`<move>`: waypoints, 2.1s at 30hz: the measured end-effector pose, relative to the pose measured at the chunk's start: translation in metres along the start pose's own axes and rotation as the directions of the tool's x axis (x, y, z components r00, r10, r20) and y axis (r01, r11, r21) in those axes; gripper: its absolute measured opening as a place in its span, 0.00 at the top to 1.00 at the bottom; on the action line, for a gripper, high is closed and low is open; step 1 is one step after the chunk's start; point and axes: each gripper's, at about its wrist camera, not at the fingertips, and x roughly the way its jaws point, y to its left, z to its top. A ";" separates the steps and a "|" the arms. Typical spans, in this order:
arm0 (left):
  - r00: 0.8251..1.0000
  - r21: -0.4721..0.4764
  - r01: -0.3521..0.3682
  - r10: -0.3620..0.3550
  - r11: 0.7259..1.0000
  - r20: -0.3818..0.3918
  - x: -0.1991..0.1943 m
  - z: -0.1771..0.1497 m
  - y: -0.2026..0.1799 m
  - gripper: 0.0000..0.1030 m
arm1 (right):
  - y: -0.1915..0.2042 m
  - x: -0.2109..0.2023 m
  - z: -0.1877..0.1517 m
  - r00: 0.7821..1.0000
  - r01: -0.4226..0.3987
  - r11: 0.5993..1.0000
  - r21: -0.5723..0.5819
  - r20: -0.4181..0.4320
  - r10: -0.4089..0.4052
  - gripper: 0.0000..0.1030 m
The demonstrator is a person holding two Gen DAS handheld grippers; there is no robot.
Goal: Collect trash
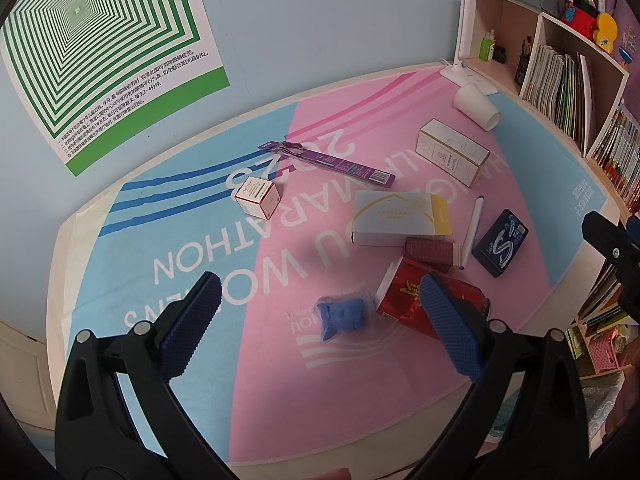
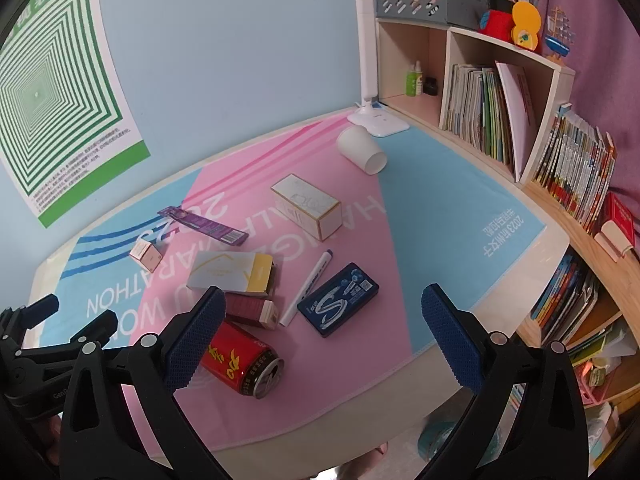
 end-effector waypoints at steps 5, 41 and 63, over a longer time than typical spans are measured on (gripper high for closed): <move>1.000 -0.002 -0.001 0.001 1.000 0.001 0.000 -0.001 -0.001 0.06 | 0.001 0.000 0.000 1.000 0.000 1.000 -0.001 -0.001 0.000 0.06; 1.000 -0.001 0.003 -0.003 1.000 -0.010 0.002 -0.002 -0.003 0.06 | 0.002 0.006 -0.001 1.000 -0.004 1.000 -0.010 -0.021 0.004 0.06; 0.992 0.057 0.078 -0.072 0.995 -0.106 0.058 0.016 0.014 0.06 | -0.008 0.059 0.017 0.987 -0.096 0.993 -0.071 -0.139 0.085 0.06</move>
